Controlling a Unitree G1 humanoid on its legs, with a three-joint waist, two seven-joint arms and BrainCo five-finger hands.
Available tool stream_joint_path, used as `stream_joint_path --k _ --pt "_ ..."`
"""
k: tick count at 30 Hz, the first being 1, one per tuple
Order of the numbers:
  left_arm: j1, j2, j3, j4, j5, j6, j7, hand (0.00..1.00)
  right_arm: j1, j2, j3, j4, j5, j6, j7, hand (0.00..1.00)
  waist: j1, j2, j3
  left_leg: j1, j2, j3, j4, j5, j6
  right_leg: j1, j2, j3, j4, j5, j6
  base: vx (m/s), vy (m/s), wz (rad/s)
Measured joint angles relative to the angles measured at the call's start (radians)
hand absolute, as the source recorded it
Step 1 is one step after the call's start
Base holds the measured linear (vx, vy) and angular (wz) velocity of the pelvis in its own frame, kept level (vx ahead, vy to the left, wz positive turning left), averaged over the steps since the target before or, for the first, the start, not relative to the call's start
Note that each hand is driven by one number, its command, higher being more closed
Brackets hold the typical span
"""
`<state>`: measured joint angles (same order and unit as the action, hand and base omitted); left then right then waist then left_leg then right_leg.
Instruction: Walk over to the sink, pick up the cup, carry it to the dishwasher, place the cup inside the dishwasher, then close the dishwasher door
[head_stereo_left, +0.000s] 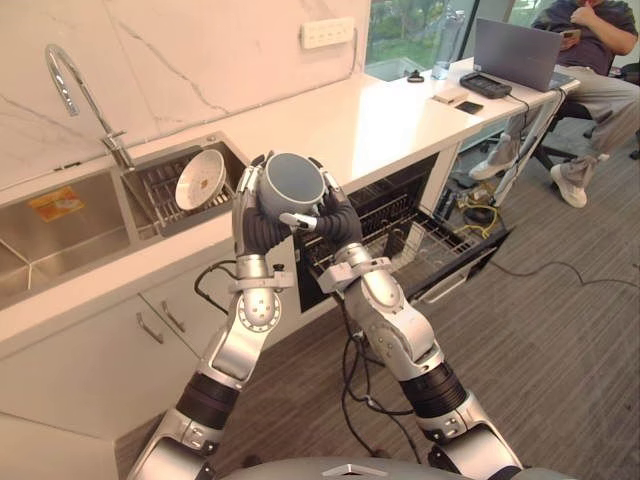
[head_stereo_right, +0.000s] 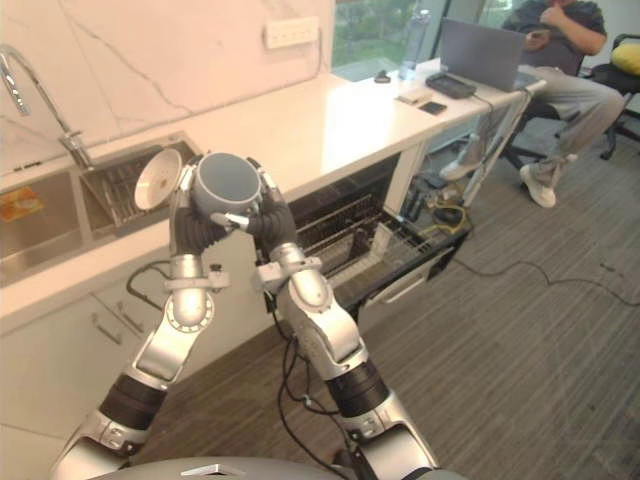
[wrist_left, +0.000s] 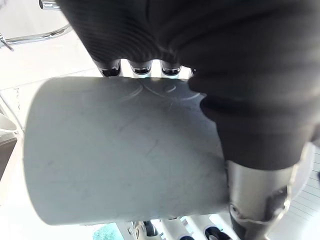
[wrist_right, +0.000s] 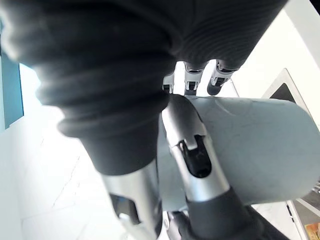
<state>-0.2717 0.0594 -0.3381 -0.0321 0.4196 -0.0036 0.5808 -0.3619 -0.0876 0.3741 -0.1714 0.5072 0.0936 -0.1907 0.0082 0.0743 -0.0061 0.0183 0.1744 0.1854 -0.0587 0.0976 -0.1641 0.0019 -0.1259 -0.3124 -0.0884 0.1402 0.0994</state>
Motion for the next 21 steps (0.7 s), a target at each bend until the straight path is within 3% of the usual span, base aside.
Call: stream_joint_path --k 14,21 --pt "0.0 0.0 -0.036 0.0 0.047 0.001 -0.024 1.0 0.0 0.0 -0.01 0.0 0.015 0.003 -0.007 0.0 -0.002 -0.006 0.0 0.001 -0.001 0.002 -0.014 0.004 0.0 -0.005 0.0 0.0 0.0 0.0 0.0 0.0 0.0 0.0" --pt "0.0 0.006 -0.042 0.002 0.075 0.002 -0.043 1.0 0.0 -0.003 -0.023 0.0 0.015 0.047 0.016 0.0 -0.003 -0.012 0.0 0.002 -0.001 0.002 -0.014 0.004 0.0 -0.005 0.0 0.0 0.0 0.0 0.0 0.0 0.0 0.0"
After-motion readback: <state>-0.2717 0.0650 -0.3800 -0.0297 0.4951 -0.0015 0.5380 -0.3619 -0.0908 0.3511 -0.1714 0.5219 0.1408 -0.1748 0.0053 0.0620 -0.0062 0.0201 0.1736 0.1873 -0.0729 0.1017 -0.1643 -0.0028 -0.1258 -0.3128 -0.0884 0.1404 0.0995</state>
